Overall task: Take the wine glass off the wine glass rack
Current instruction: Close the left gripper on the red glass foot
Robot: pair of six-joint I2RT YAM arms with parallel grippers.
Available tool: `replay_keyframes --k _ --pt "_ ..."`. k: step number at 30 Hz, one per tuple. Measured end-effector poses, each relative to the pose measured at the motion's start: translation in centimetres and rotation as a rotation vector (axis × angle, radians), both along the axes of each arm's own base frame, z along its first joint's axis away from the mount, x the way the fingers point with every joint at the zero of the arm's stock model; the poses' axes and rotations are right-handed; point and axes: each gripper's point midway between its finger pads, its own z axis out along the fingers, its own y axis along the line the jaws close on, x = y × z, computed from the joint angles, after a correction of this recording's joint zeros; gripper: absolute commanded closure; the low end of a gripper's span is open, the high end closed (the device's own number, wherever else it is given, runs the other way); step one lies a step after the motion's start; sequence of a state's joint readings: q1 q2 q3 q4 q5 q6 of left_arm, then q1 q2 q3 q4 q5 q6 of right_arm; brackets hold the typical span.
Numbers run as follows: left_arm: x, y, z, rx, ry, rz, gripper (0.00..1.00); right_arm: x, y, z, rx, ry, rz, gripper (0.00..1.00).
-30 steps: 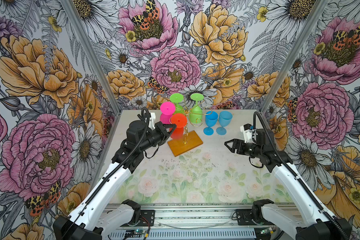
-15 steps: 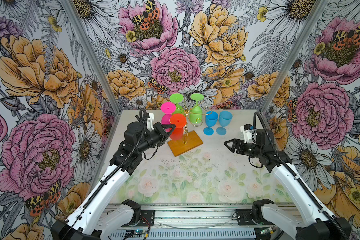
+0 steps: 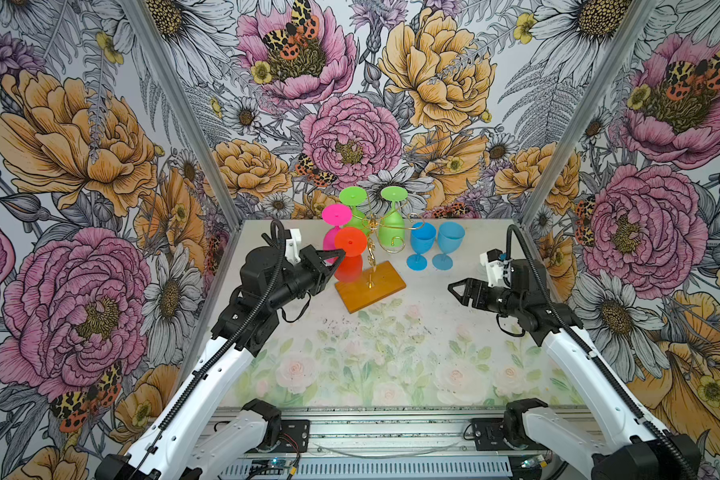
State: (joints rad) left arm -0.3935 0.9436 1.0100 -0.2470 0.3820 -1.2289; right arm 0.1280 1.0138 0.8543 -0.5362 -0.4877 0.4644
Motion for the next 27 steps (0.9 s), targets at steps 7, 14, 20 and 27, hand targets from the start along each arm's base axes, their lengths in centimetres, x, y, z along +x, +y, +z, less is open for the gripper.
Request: replay_keyframes --k 7,14,20,27 --pt "0.3 0.9 -0.3 0.003 0.014 0.032 1.0 0.0 0.0 0.0 0.006 0.002 -0.005 0.2" --pt "0.9 1.6 -0.7 0.006 0.024 0.06 1.0 0.0 0.0 -0.2 0.007 0.005 -0.006 0.2" --pt "2.2 1.2 -1.7 0.012 0.073 0.062 1.0 -0.1 0.0 -0.5 0.008 0.015 -0.007 0.2" --pt "3.2 0.8 -1.5 0.013 0.086 0.062 1.0 0.0 0.0 -0.5 0.008 0.013 -0.007 0.2"
